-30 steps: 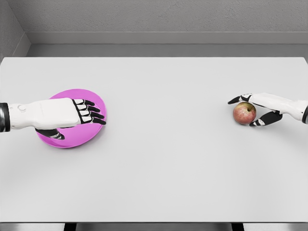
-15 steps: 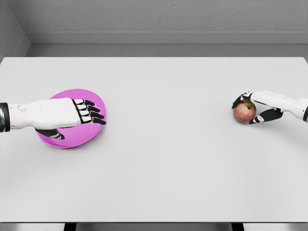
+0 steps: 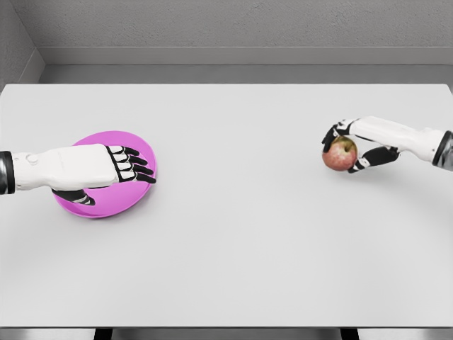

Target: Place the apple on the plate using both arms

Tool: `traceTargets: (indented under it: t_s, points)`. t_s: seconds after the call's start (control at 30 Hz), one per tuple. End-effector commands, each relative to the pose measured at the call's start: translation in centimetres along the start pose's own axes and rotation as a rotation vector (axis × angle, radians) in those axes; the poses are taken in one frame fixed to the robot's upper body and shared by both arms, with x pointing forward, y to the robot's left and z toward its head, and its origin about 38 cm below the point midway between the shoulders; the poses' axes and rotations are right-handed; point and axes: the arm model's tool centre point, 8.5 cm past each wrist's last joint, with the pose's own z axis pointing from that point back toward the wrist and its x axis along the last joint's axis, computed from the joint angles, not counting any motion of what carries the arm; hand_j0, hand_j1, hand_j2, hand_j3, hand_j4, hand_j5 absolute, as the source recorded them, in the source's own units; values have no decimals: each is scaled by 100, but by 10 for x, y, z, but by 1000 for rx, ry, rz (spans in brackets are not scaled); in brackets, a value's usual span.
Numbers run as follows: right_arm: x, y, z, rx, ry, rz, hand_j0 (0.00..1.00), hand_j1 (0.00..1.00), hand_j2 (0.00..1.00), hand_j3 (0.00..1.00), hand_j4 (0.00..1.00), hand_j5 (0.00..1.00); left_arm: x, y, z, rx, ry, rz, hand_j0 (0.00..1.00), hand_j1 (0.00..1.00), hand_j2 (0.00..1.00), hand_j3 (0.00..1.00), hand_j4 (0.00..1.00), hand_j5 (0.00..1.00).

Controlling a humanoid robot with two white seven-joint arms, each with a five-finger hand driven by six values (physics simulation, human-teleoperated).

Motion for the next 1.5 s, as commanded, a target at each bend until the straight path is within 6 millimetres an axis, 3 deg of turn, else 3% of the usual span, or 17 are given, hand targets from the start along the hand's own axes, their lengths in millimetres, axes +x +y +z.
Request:
traceTargets:
  t_s: [0.0,0.1,0.2,0.27,0.4,0.43,0.47,0.53,0.57,0.6,0.77,0.83,0.9,1.1,1.27,1.47]
  points:
    - [53,-5,-24,22,-159,85,47,47,47,47,47,47,0,0,0,3,1,5,100,100,100,100,100,100]
    - [70,2,-42,32,-222,87,47,47,47,47,47,47,0,0,0,4,1,5,100,100,100,100,100,100]
    - [85,9,-75,51,-289,75,47,47,47,47,47,47,0,0,0,4,1,5,100,100,100,100,100,100]
    - [73,3,-81,38,-259,60,47,47,47,47,47,47,0,0,0,4,1,5,100,100,100,100,100,100]
    - [59,10,-99,52,-232,14,47,47,47,47,47,47,0,0,0,3,1,5,100,100,100,100,100,100]
    - [57,5,-96,41,-225,19,48,48,48,48,48,48,0,0,0,4,1,5,100,100,100,100,100,100]
    - [56,0,-92,22,-219,21,58,58,58,58,58,58,0,0,0,4,1,5,100,100,100,100,100,100]
    - [46,-12,-82,-26,-190,12,96,96,96,96,96,96,0,0,0,3,1,5,100,100,100,100,100,100]
    - [35,-15,-76,-46,-159,-5,100,100,100,100,100,100,0,0,0,4,1,5,100,100,100,100,100,100]
    - [17,-17,-62,-60,-103,-26,100,100,100,100,100,100,0,0,0,3,1,5,100,100,100,100,100,100]
    - [-34,-28,-7,-128,69,-81,100,100,100,100,100,100,0,0,0,4,1,5,100,100,100,100,100,100]
    - [-44,-34,22,-137,128,-67,100,100,100,100,100,100,7,-3,-15,11,-40,16,100,100,100,100,100,100]
    - [-49,-30,35,-139,154,-75,100,100,100,100,100,100,16,3,-35,44,-89,18,100,100,100,100,100,100]
    - [-52,-36,52,-166,178,-69,100,100,100,100,100,100,33,26,-70,133,-178,0,100,100,100,100,100,100]
    - [-53,-41,59,-168,190,-61,100,100,100,100,100,100,38,26,-76,136,-200,4,100,100,100,100,100,100]
    - [-54,-41,62,-163,198,-57,100,100,100,100,100,100,60,26,-104,126,-290,1,100,100,100,100,100,100]
